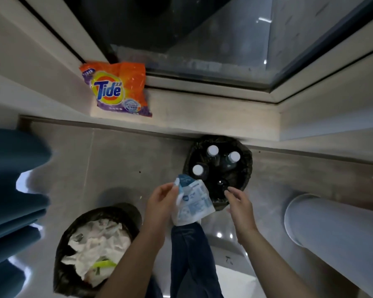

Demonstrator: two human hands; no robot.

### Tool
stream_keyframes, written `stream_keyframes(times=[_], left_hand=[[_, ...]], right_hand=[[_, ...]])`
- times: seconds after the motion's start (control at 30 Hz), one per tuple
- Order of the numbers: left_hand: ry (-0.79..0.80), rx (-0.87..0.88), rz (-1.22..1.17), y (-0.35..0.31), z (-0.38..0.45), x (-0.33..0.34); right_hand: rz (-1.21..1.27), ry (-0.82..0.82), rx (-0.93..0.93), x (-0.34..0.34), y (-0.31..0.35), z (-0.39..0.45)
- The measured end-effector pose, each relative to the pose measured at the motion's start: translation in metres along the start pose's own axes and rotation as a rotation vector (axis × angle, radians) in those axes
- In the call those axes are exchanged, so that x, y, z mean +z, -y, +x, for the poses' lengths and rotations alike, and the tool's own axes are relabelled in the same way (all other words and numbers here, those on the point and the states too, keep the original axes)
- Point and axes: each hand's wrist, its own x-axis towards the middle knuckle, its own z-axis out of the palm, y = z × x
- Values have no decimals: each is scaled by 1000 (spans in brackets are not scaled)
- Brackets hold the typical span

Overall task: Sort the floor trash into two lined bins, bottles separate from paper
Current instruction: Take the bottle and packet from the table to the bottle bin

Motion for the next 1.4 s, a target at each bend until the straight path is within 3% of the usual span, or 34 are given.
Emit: stream_keyframes(times=[0.07, 0.13, 0.5, 0.67, 0.83, 1.0, 1.1, 1.23, 1.33, 1.4], left_hand=[[61, -12, -34, -1, -2, 9], [86, -9, -45, -1, -2, 17], [109, -54, -25, 19, 28, 35], [-107, -21, -155, 34, 25, -13], [-247, -14, -280, 71, 27, -111], [-387, -7, -338, 126, 32, -200], [-459, -7, -307, 169, 32, -255], [-596, 49, -129, 224, 33, -314], [-626, 65, -13, 260, 43, -339], [-588, 38, -49, 279, 47, -348]], right_hand=[[18, 228, 43, 1, 16, -23], [10, 355, 75, 2, 27, -36], [106, 87, 24, -11, 31, 3], [-8, 215, -13, 3, 28, -10], [-256, 396, -102, 72, 0, -44], [-501, 501, -393, 154, -49, -71], [-604, 566, -744, 210, -92, -93], [-995, 626, -1167, 266, -164, -103], [-1300, 700, -1283, 287, -203, -103], [-1535, 753, -1166, 291, -217, -106]])
